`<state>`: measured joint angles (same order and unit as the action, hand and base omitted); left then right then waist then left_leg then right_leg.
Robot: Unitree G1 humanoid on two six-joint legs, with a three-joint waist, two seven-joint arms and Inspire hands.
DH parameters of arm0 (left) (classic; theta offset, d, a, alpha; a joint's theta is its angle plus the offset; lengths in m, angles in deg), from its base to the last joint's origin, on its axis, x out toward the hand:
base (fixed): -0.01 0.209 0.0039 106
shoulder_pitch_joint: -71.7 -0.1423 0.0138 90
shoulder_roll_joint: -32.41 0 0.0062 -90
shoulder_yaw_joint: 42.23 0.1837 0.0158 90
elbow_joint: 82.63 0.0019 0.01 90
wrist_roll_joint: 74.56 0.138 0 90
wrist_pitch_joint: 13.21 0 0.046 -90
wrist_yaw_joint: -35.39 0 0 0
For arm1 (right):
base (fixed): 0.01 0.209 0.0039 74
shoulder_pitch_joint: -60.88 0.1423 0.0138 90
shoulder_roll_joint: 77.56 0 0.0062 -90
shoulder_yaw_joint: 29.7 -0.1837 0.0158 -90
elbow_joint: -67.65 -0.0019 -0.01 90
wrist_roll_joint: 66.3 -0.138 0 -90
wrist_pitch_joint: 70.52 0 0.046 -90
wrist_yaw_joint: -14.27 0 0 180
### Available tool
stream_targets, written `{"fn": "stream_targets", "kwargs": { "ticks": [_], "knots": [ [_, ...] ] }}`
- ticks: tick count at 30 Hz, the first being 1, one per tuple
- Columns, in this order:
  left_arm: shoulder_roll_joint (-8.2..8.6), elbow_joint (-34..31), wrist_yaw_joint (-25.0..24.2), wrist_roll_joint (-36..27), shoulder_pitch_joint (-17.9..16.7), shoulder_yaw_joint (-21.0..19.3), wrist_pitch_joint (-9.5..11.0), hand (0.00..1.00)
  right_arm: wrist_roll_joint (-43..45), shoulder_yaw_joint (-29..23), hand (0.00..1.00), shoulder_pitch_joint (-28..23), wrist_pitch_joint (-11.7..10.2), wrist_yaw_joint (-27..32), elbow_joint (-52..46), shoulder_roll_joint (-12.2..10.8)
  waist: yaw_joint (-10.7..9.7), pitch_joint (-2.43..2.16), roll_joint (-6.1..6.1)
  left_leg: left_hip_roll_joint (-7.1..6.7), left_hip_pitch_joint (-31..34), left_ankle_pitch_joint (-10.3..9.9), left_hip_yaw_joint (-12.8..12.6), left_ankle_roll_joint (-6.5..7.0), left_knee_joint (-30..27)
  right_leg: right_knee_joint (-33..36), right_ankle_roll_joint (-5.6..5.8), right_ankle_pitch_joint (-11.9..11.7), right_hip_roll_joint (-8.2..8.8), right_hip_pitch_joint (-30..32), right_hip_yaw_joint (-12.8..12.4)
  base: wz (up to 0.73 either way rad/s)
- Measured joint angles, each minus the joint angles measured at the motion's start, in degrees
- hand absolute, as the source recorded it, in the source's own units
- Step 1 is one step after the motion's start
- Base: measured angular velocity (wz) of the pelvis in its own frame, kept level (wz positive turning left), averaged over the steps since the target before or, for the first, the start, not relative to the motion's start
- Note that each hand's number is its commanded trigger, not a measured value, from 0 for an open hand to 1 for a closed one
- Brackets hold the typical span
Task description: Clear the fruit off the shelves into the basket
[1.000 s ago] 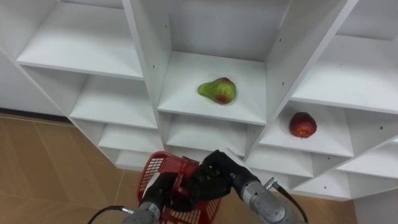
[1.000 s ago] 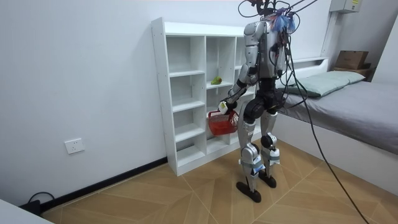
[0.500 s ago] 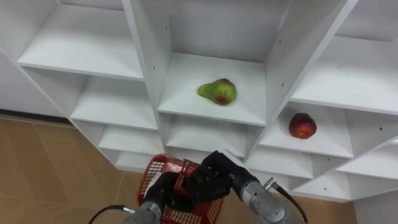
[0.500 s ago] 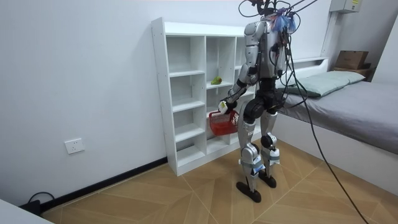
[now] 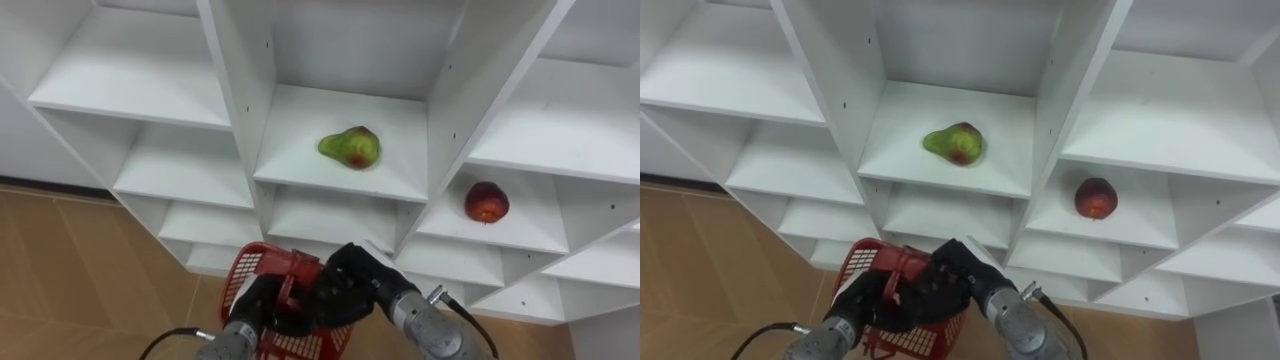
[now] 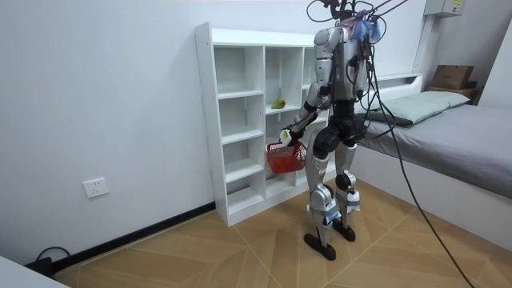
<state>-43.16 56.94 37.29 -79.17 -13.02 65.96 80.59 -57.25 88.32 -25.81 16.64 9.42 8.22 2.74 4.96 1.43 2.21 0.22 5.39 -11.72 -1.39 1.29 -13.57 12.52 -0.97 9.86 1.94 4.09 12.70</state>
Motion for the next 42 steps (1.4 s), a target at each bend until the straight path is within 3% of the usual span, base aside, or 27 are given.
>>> {"fn": "stream_targets", "kwargs": {
  "ticks": [26, 42],
  "knots": [
    [0.14, 0.18, 0.36, -1.51, -0.02, -0.05, -0.09, 1.00, 0.14, -0.55, 0.00, 0.02, -0.24, 1.04, 0.47, -0.04, -0.24, -0.28, -0.57, 0.03, -0.15, 0.01, 0.05, 0.00, -0.09, 0.01, 0.00, 0.00, -0.02, -0.05, -0.13, 0.00],
    [0.16, 0.27, 0.35, -1.51, -0.02, -0.03, -0.09, 1.00, 0.14, -0.54, 0.00, 0.02, -0.26, 1.00, 0.54, -0.04, -0.24, -0.18, -0.47, 0.01, -0.18, 0.02, 0.20, 0.00, -0.08, 0.01, 0.00, 0.00, -0.03, -0.13, -0.10, 0.00]
  ]
}}
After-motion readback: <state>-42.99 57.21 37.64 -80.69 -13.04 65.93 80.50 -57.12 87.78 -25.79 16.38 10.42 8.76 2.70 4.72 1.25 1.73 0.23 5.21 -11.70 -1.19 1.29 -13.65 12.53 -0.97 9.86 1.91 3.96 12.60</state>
